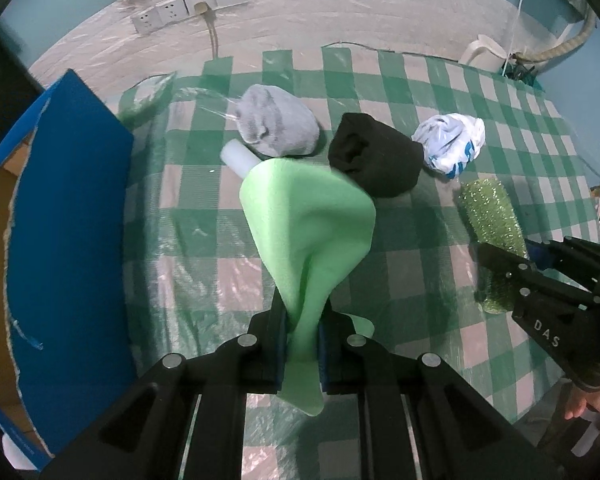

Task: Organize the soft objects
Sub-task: 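Lift the scrubber and green cloth and carry both over the box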

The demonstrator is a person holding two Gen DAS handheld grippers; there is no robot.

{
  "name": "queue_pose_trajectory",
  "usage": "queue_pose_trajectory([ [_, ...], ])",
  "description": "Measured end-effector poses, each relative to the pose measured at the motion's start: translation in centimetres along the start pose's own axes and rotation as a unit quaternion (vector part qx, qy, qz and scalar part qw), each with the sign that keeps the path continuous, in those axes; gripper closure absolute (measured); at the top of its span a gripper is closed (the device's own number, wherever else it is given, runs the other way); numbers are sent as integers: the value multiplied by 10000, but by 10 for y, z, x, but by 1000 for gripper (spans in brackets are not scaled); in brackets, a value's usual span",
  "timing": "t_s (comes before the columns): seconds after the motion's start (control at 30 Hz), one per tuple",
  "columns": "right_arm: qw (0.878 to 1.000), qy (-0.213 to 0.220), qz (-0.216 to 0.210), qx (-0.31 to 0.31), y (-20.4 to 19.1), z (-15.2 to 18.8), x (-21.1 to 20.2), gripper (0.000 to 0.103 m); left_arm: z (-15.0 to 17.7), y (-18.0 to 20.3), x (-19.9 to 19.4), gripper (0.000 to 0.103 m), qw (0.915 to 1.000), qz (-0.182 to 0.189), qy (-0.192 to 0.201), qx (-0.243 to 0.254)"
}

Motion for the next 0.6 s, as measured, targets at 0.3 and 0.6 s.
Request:
queue_pose_trajectory([
  [0.3, 9996, 251, -56, -145, -13, -9, -27, 83, -4, -10, -20, 91, 9998, -16, 185, -57],
  [0.6, 9985, 453, -89, -299, -27, -18, -49, 83, 1, -20, -38, 91, 9992, -99, 371, -93],
])
Point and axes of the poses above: each gripper's, at about its wrist camera, not at the fingertips, and x roughly the way its jaws point, y to its right, z to its underside, the point moved 4 cm from there along x, roughly the way its jaws point, and after that the axes turned 14 degrees about -x, right-handed, at the moved point
